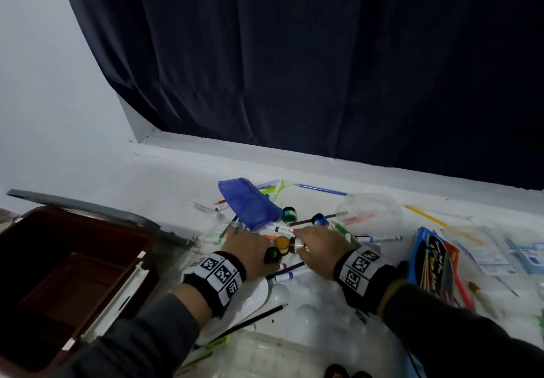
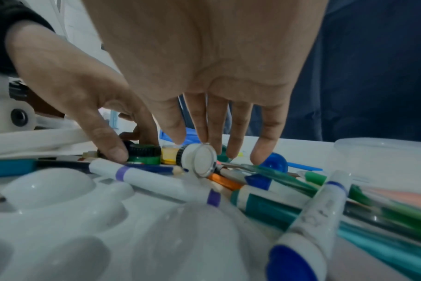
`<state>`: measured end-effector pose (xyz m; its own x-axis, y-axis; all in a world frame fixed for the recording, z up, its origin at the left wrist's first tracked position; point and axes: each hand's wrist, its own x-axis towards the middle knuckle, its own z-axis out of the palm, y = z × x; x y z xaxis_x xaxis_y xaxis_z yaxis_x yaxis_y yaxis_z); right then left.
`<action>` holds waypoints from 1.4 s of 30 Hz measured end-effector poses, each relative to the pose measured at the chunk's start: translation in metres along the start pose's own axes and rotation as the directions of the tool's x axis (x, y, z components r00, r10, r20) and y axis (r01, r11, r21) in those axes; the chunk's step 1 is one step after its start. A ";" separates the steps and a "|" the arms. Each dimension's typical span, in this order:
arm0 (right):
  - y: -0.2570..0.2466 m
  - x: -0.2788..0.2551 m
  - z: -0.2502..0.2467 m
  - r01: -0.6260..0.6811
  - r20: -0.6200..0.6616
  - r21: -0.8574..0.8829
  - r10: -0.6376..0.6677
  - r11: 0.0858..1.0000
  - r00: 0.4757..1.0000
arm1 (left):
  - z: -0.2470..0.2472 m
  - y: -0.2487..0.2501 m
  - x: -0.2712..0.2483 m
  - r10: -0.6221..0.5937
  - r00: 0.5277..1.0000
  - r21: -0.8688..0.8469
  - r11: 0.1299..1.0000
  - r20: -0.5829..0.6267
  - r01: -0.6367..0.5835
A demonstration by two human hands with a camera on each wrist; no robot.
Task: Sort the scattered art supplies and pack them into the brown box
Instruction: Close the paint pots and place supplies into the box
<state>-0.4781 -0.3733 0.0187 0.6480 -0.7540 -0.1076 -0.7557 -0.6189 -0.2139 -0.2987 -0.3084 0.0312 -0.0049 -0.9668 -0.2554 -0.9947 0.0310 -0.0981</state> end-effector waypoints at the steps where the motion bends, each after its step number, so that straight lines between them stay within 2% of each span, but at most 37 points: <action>1: 0.001 0.003 0.002 0.007 0.018 -0.040 -0.006 0.999 1.000 | 0.003 -0.001 0.004 0.008 1.000 0.001 1.000 0.000 -0.008; 4: 0.002 0.010 0.007 0.038 0.035 -0.150 -0.033 0.988 0.999 | 0.008 -0.003 0.011 0.023 0.999 -0.017 1.000 -0.027 -0.023; 7: 0.002 0.010 0.007 0.038 -0.010 -0.209 -0.041 0.977 0.999 | 0.009 -0.005 0.014 0.038 0.996 -0.062 0.997 -0.078 -0.043; 10: 0.002 0.004 0.001 0.029 -0.066 -0.183 -0.042 0.983 0.997 | 0.006 -0.007 0.012 0.052 0.982 -0.100 0.992 -0.181 -0.071; 12: 0.002 -0.006 -0.010 0.030 -0.119 -0.110 -0.043 0.993 0.992 | -0.003 -0.011 0.006 0.035 0.970 -0.217 0.972 -0.241 -0.088; 14: 0.000 -0.021 -0.023 0.033 -0.175 -0.025 -0.037 0.999 0.984 | -0.014 -0.015 -0.006 0.032 0.949 -0.400 0.902 -0.314 -0.163; 16: -0.006 -0.042 -0.036 0.029 -0.243 0.111 -0.002 0.993 0.970 | -0.025 -0.017 -0.025 0.041 0.905 -0.524 0.804 -0.423 -0.281; 20: -0.023 -0.093 -0.054 0.101 -0.396 0.356 0.052 0.929 0.917 | -0.042 -0.014 -0.071 -0.048 0.794 -0.620 0.654 -0.606 -0.434; 23: -0.039 -0.129 -0.058 0.192 -0.489 0.439 0.055 0.878 0.870 | -0.048 -0.009 -0.106 -0.069 0.754 -0.661 0.539 -0.654 -0.523; 26: -0.053 -0.158 -0.053 0.224 -0.509 0.437 0.034 0.871 0.860 | -0.041 -0.006 -0.133 -0.028 0.773 -0.689 0.474 -0.634 -0.548; 28: -0.060 -0.174 -0.042 0.242 -0.492 0.435 0.004 0.867 0.871 | -0.028 -0.003 -0.148 0.047 0.800 -0.690 0.476 -0.598 -0.545; 31: -0.065 -0.192 -0.019 0.230 -0.429 0.441 -0.022 0.867 0.903 | 0.000 0.004 -0.161 0.174 0.820 -0.649 0.532 -0.545 -0.544; 35: -0.068 -0.205 0.018 0.170 -0.219 0.340 -0.098 0.925 0.971 | 0.038 0.013 -0.166 0.288 0.855 -0.625 0.588 -0.431 -0.513; 38: -0.071 -0.209 0.033 0.113 -0.102 0.283 -0.087 0.953 0.991 | 0.052 0.020 -0.164 0.339 0.879 -0.614 0.629 -0.335 -0.476; 42: -0.074 -0.209 0.033 0.039 -0.035 0.266 -0.031 0.963 0.999 | 0.064 0.026 -0.161 0.368 0.891 -0.557 0.696 -0.266 -0.454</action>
<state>-0.5549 -0.1628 0.0254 0.6674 -0.7417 -0.0672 -0.6774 -0.5671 -0.4684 -0.3171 -0.1356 0.0087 -0.3978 -0.9175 -0.0075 -0.7472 0.3192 0.5829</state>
